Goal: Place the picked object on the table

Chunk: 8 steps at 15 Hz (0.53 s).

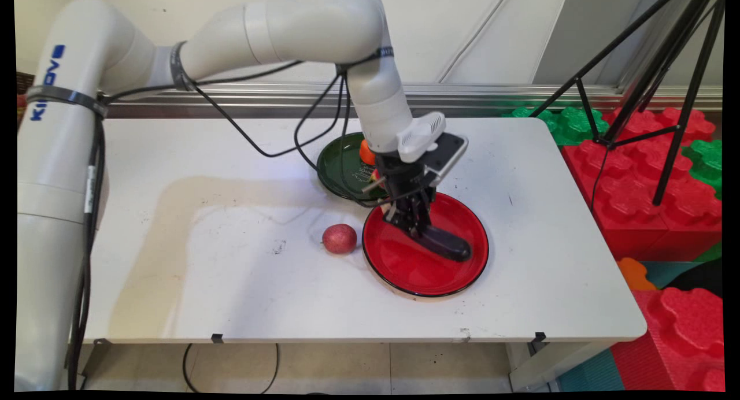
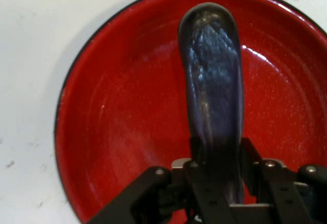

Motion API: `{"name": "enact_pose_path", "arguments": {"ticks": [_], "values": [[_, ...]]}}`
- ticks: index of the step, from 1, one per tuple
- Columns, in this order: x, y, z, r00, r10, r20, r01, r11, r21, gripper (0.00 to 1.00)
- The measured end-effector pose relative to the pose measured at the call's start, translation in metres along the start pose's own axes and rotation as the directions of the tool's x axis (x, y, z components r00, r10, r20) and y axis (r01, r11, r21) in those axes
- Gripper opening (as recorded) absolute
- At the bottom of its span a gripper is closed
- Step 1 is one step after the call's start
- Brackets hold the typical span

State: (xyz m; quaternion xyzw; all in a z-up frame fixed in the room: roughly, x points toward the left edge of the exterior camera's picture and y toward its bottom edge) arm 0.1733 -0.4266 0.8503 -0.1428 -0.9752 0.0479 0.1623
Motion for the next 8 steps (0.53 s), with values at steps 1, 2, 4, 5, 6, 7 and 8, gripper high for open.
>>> {"name": "enact_pose_path", "arguments": {"ticks": [1, 2, 4, 5, 6, 7, 8], "values": [[0.002, 0.002, -0.009, 1.0, -0.001, 0.001, 0.001, 1.0, 0.011, 0.0], [0.003, 0.004, -0.021, 1.0, -0.007, 0.002, 0.007, 1.0, 0.027, 0.0], [0.006, 0.008, -0.044, 1.0, -0.029, 0.002, 0.029, 0.998, 0.058, 0.0], [0.006, 0.012, -0.057, 0.999, -0.049, 0.001, 0.049, 0.996, 0.076, 0.0], [0.007, 0.015, -0.069, 0.997, -0.071, 0.0, 0.07, 0.993, 0.093, 0.0], [0.006, 0.019, -0.08, 0.996, -0.09, 0.001, 0.09, 0.99, 0.107, 0.0], [0.006, 0.022, -0.088, 0.995, -0.103, 0.001, 0.102, 0.988, 0.116, 0.0]]}}
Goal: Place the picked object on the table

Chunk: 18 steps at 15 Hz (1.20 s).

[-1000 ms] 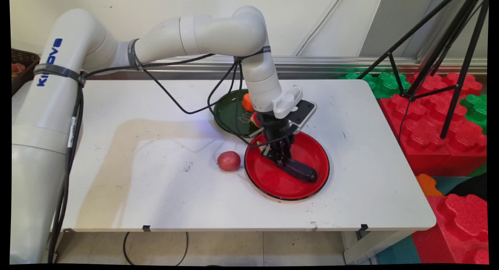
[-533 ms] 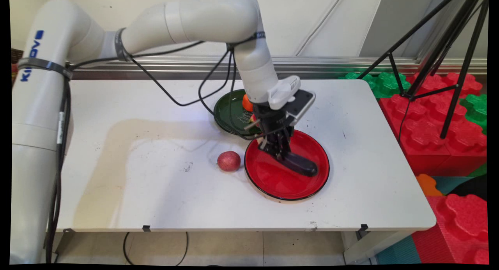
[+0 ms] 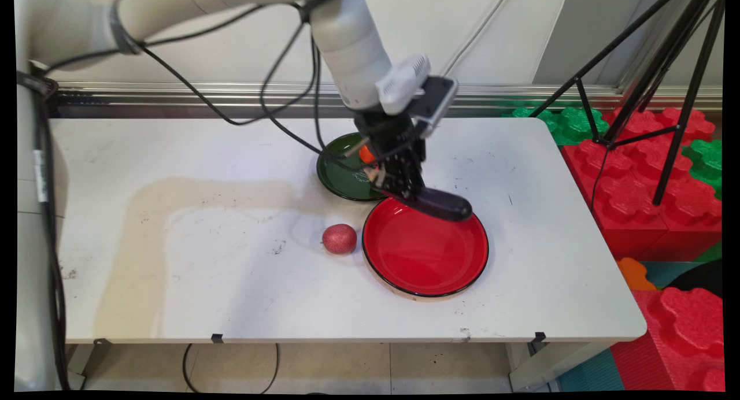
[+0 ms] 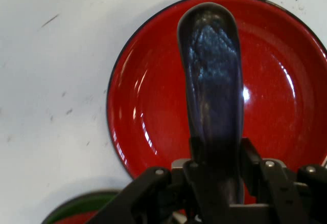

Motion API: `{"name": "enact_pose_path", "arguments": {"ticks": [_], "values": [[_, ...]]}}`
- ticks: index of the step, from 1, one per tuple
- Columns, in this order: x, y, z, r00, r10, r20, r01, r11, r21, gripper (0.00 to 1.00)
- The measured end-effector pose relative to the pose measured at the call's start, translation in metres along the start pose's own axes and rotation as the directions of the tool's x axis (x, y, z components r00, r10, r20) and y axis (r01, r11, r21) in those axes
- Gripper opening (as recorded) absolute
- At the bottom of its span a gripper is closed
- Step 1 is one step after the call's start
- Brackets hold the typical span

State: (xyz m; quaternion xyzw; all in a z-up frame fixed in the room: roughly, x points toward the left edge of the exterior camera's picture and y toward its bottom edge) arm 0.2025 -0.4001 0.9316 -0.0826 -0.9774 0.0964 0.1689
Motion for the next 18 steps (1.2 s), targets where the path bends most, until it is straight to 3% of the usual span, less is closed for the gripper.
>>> {"name": "enact_pose_path", "arguments": {"ticks": [6, 11, 18], "values": [[-0.013, 0.018, -0.051, 0.997, -0.069, 0.03, 0.068, 0.996, 0.049, 0.0], [-0.045, 0.041, -0.088, 0.991, -0.077, 0.107, 0.068, 0.994, 0.081, 0.0], [-0.102, 0.074, -0.115, 0.972, 0.0, 0.235, -0.012, 0.999, 0.05, 0.0]]}}
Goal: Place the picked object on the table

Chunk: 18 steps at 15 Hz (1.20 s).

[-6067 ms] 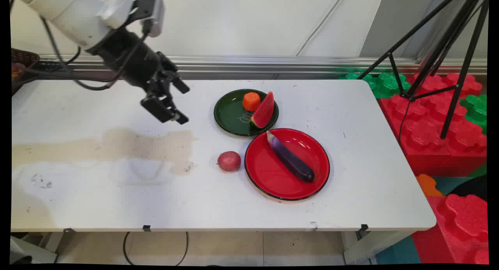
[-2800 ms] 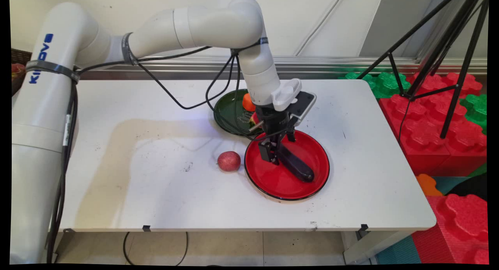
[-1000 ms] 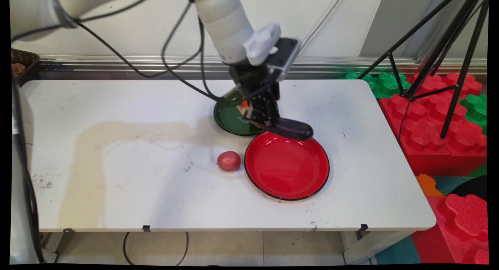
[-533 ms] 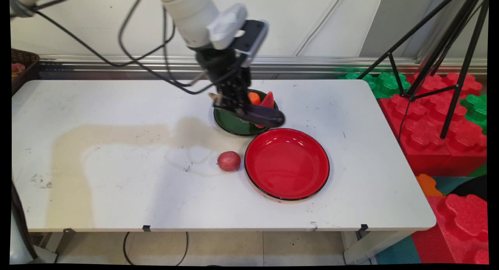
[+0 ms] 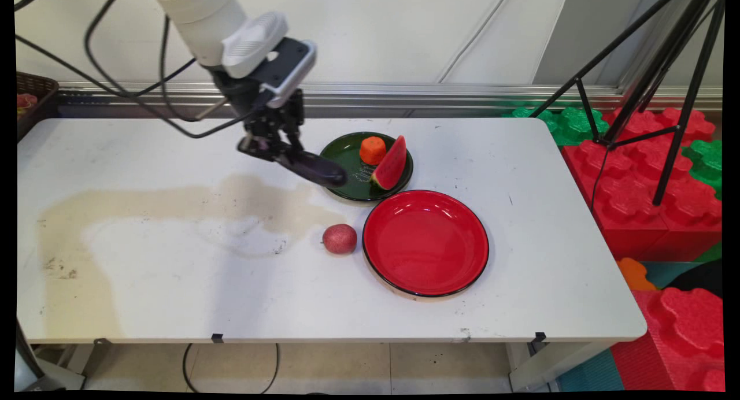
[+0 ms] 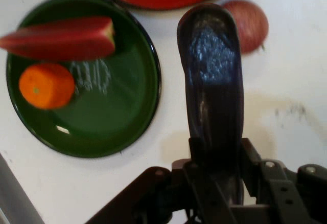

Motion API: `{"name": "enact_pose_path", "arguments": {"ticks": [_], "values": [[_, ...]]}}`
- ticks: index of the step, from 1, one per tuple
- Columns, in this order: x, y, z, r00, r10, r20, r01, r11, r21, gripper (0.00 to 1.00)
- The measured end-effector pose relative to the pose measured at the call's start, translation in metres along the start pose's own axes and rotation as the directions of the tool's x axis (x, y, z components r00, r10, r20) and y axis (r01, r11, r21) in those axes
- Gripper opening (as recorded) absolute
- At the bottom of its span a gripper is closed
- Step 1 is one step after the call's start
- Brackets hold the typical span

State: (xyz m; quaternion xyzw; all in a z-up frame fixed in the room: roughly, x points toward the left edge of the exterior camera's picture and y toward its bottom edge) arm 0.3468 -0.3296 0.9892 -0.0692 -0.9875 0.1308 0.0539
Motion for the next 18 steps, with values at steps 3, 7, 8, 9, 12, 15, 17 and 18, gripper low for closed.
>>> {"name": "enact_pose_path", "arguments": {"ticks": [3, 7, 8, 9, 12, 15, 17, 18], "values": [[-0.025, 0.008, 0.005, 0.998, 0.044, 0.048, -0.043, 0.999, -0.013, 0.0], [-0.057, 0.011, 0.019, 0.991, 0.078, 0.107, -0.076, 0.997, -0.024, 0.0], [-0.065, 0.011, 0.024, 0.989, 0.086, 0.119, -0.084, 0.996, -0.025, 0.0], [-0.071, 0.01, 0.028, 0.987, 0.093, 0.128, -0.09, 0.996, -0.026, 0.0], [-0.086, 0.007, 0.04, 0.984, 0.104, 0.146, -0.102, 0.995, -0.023, 0.0], [-0.102, 0.0, 0.058, 0.981, 0.116, 0.154, -0.114, 0.993, -0.018, 0.0], [-0.108, -0.002, 0.068, 0.981, 0.122, 0.151, -0.12, 0.993, -0.02, 0.0], [-0.112, -0.004, 0.074, 0.981, 0.126, 0.148, -0.124, 0.992, -0.023, 0.0]]}}
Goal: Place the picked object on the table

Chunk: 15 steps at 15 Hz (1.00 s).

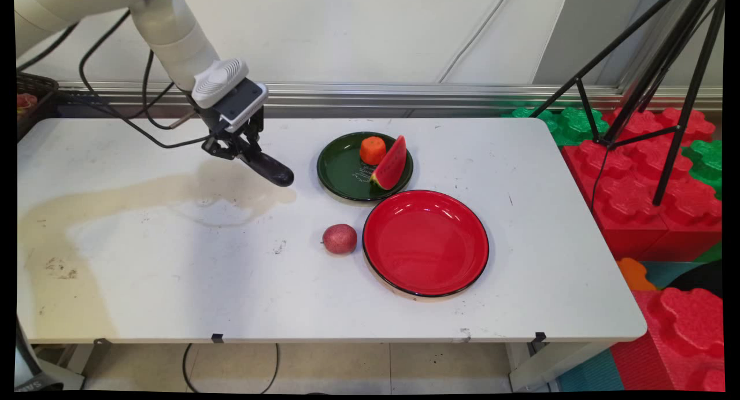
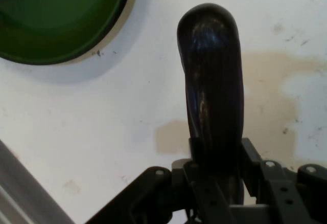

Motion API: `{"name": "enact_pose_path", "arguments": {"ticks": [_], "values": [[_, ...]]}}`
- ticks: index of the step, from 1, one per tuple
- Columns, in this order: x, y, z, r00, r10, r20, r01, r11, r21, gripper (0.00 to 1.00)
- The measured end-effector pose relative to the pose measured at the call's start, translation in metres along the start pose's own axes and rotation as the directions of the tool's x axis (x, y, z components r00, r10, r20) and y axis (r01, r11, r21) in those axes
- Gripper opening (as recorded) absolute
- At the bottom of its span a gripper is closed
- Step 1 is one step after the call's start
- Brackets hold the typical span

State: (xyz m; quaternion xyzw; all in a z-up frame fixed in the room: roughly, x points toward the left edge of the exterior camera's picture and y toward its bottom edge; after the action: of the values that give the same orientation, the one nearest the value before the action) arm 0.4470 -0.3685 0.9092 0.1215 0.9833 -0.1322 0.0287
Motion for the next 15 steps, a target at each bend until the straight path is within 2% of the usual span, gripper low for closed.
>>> {"name": "enact_pose_path", "arguments": {"ticks": [5, 14, 15], "values": [[-0.011, -0.003, 0.029, 1.0, 0.016, -0.012, -0.016, 1.0, -0.006, 0.0], [-0.022, -0.004, 0.061, 0.999, 0.018, -0.028, -0.018, 1.0, -0.015, 0.0], [-0.022, -0.003, 0.064, 0.999, 0.017, -0.029, -0.018, 1.0, -0.016, 1.0]]}}
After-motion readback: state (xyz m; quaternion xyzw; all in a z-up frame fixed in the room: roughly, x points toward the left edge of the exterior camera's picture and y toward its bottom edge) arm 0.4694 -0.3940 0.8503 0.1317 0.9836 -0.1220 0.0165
